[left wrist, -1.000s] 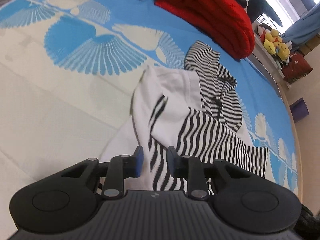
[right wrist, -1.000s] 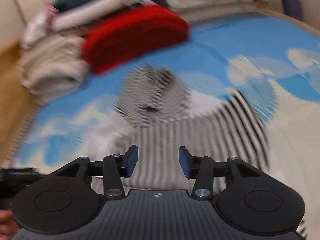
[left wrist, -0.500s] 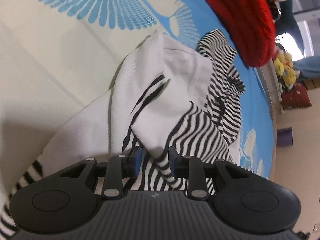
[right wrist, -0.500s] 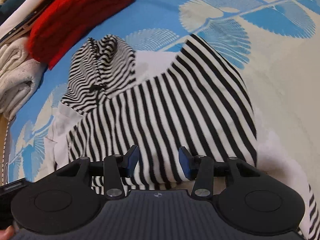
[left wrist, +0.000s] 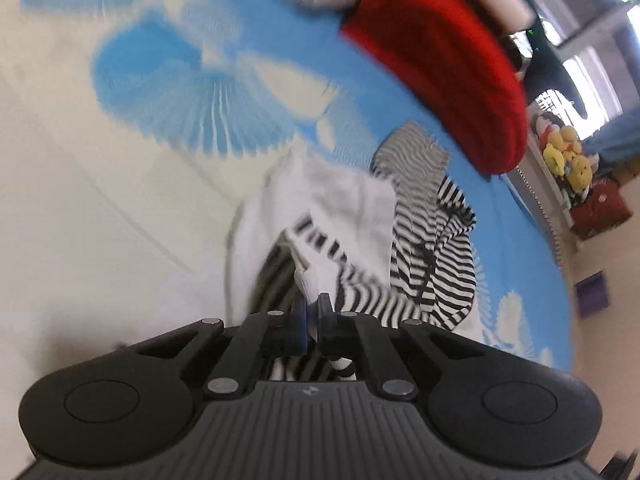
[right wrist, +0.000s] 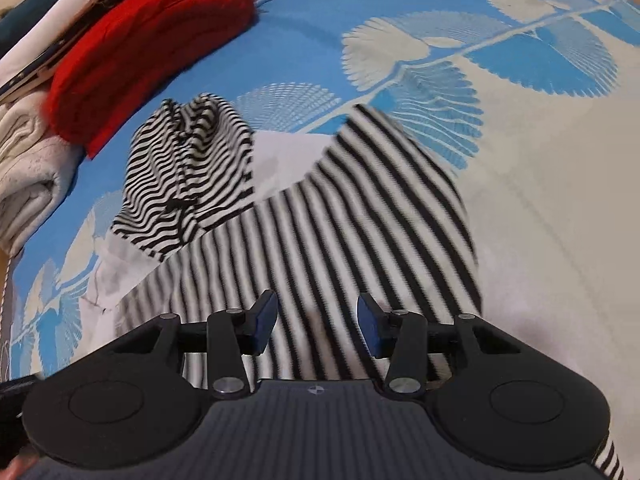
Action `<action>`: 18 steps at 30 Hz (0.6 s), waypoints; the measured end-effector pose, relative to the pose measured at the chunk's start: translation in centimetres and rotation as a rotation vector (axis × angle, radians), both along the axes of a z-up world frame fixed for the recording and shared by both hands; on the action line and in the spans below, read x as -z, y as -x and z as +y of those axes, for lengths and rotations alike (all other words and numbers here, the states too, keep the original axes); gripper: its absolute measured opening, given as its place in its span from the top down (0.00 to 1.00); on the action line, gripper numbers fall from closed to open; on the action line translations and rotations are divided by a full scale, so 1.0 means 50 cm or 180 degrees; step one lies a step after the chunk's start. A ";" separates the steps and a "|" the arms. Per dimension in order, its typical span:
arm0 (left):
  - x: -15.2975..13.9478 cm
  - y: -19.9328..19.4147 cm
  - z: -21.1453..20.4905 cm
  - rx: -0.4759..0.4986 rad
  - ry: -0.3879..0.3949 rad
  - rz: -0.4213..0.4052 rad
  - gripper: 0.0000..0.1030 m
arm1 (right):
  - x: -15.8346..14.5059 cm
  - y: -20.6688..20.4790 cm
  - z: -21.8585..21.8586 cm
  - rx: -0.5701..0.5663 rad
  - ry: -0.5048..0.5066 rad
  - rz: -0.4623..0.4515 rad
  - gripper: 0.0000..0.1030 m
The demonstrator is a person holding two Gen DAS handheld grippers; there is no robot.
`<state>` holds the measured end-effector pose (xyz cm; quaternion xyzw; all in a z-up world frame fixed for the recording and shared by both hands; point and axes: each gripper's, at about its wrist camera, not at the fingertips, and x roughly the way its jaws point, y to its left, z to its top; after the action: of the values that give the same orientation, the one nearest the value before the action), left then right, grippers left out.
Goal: Fold small clothes
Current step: 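Carry the sleeve across the shirt front with the right gripper and release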
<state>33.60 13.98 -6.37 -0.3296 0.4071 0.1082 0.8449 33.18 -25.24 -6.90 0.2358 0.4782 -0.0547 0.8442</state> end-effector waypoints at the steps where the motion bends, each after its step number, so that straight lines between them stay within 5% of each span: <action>1: -0.011 0.020 -0.007 -0.0016 -0.0097 0.0020 0.95 | 0.004 0.003 -0.003 0.0046 -0.0026 0.0027 0.55; 6: 0.013 0.061 -0.005 -0.0163 -0.0177 0.0556 0.89 | 0.034 0.015 -0.020 0.0267 -0.0032 0.0258 0.55; 9: -0.004 0.050 -0.005 -0.0074 -0.0375 0.0317 0.86 | 0.056 0.019 -0.033 0.0407 0.0137 0.0446 0.56; 13: 0.013 -0.006 -0.034 0.0519 -0.0581 0.0231 0.67 | 0.057 0.021 -0.038 0.0523 0.0230 0.0465 0.56; 18: 0.113 -0.022 -0.028 0.0572 -0.0314 0.0885 0.67 | 0.046 0.011 -0.024 0.0414 0.0267 0.0337 0.55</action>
<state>34.72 12.57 -12.04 -0.2318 0.5422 0.0966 0.8019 32.64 -26.42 -9.19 0.2276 0.5031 -0.1418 0.8215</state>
